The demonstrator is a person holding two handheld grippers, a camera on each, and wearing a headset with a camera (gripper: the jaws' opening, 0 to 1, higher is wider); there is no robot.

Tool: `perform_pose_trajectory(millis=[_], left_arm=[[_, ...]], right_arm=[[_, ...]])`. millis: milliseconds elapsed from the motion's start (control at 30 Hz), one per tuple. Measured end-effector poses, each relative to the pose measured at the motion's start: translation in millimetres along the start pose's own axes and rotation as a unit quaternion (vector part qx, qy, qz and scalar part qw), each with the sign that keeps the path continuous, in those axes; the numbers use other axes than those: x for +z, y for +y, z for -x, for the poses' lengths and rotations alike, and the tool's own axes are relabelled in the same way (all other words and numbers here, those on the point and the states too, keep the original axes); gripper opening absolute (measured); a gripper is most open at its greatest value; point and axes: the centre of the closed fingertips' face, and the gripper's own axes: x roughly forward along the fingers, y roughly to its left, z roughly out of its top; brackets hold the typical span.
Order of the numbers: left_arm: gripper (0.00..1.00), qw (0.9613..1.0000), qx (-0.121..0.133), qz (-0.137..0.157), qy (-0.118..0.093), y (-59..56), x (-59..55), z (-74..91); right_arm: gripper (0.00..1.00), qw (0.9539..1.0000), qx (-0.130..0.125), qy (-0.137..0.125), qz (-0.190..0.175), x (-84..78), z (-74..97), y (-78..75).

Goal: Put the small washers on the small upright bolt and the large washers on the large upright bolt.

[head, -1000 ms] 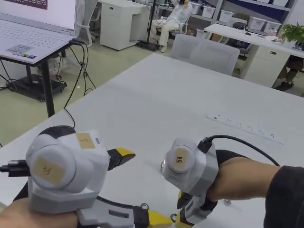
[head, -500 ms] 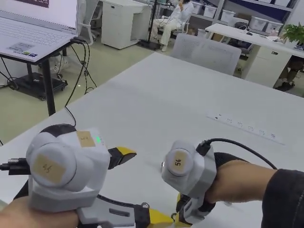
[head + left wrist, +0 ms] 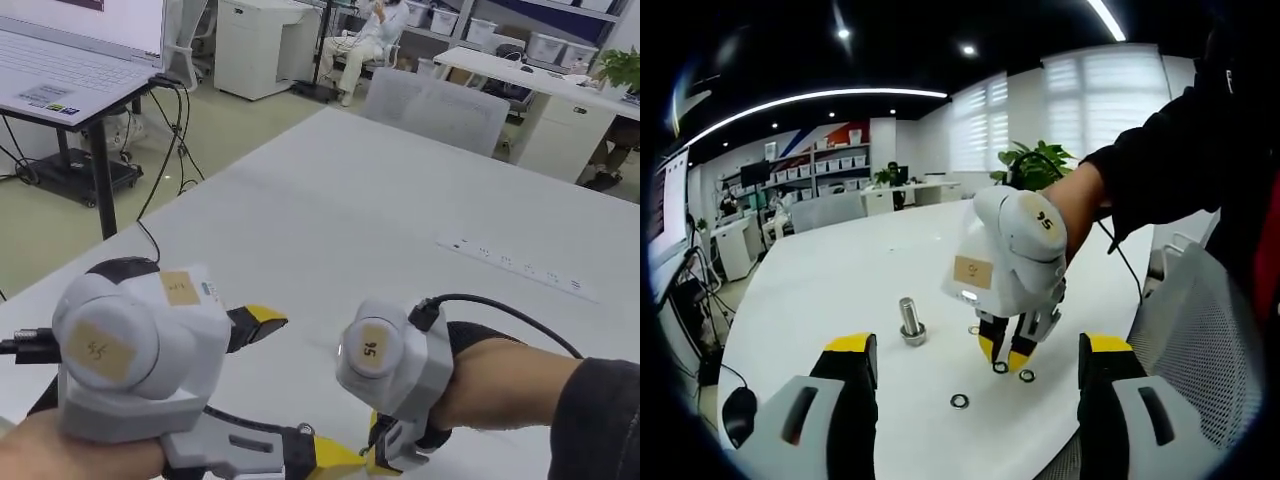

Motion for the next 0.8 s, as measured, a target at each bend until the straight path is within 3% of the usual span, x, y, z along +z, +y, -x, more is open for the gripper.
perform_pose_trajectory(millis=[233,300,333,533,800], left_arm=[[0.82,1.0000,-0.001,0.000,-0.001,-0.7,0.4,0.0],[0.82,1.0000,-0.002,0.000,-0.001,-0.9,0.5,0.0],[0.82,1.0000,-0.002,0.000,-0.002,-0.9,0.7,0.1],[0.82,1.0000,-0.002,0.001,-0.001,-1.1,0.3,0.6],[0.82,1.0000,-0.002,0.000,0.001,-1.5,-0.7,0.8]], right_arm=[[0.13,1.0000,0.000,-0.001,-0.005,0.8,-0.2,-0.1],[0.02,1.0000,-0.007,0.004,0.000,-0.6,-1.2,-2.2],[0.02,1.0000,-0.003,0.001,-0.007,0.5,-2.5,-0.7],[0.05,0.9998,0.007,-0.001,-0.016,1.7,-0.9,1.0],[0.10,1.0000,0.000,-0.005,-0.006,7.0,-1.3,-1.9]])
